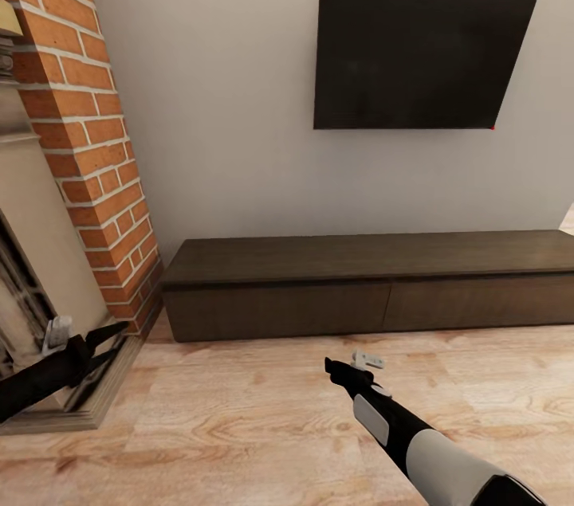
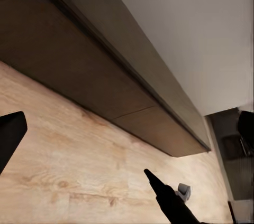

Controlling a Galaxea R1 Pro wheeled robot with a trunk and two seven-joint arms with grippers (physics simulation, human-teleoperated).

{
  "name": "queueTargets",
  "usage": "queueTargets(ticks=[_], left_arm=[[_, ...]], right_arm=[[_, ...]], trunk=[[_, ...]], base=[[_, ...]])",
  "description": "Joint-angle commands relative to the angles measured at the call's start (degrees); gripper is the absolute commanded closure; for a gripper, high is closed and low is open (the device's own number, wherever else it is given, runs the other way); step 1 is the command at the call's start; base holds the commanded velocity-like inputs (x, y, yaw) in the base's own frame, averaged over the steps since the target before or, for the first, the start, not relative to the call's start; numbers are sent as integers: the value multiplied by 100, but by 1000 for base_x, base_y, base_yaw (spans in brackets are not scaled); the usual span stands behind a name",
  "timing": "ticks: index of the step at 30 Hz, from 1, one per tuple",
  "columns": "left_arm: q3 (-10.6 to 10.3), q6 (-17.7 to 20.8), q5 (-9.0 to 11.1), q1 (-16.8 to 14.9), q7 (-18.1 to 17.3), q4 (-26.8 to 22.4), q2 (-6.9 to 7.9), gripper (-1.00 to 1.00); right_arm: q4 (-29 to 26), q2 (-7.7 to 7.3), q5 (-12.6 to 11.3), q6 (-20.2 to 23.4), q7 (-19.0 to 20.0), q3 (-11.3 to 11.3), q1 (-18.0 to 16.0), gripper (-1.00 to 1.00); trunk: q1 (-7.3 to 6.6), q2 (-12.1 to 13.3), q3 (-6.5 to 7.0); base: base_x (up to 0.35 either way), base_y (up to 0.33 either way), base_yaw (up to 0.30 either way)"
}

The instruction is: Place each of the two pumpkins and all three candles from the living room inside a cabinet in the living room (use any cabinet), then make sure every cabinet is closed, and position the cauldron so it is next to a table in the living room.

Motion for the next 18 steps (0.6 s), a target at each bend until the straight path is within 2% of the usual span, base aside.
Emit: queueTargets(ticks=[1,4,5,6,7,9,13,15,18], left_arm=[[-6,21,11,-5,-45,1,-21,-100],[-21,13,86,-5,-50,60,-98,-100],[-23,12,95,-4,-50,65,-171,-100],[-24,12,103,-6,-48,73,-323,-100],[-29,15,109,-7,-51,84,-409,-100],[-36,22,120,-7,-60,113,-499,-100],[-39,35,233,-8,-92,138,-535,-100],[-36,34,373,-6,-96,145,-549,-100],[-11,34,512,-7,-99,148,-560,-100]], right_arm=[[3,5,-63,-31,-32,46,-5,-100],[3,-17,-97,-39,-29,40,-3,-100],[2,-21,-148,-41,-25,38,-2,-100],[0,-28,-307,-42,54,36,-3,-100],[1,-31,-472,-42,208,35,-4,-100],[28,-34,-924,-39,821,38,-2,-100],[564,-25,-1939,-22,2548,34,-1,-100],[926,-18,-2390,-24,2969,24,-3,-100],[1137,5,-2964,-34,3183,18,-5,-100]], trunk=[[-1,-2,-5],[-1,-2,-5],[-1,-2,-5],[-1,-2,-5],[-1,-2,-5],[-1,-2,-5],[-1,-2,-5],[-1,-2,-5],[-1,-2,-5]], base=[[0,0,0],[0,0,0],[0,0,0],[0,0,0],[0,0,0],[0,0,0],[0,0,0],[0,0,0],[0,0,0]])
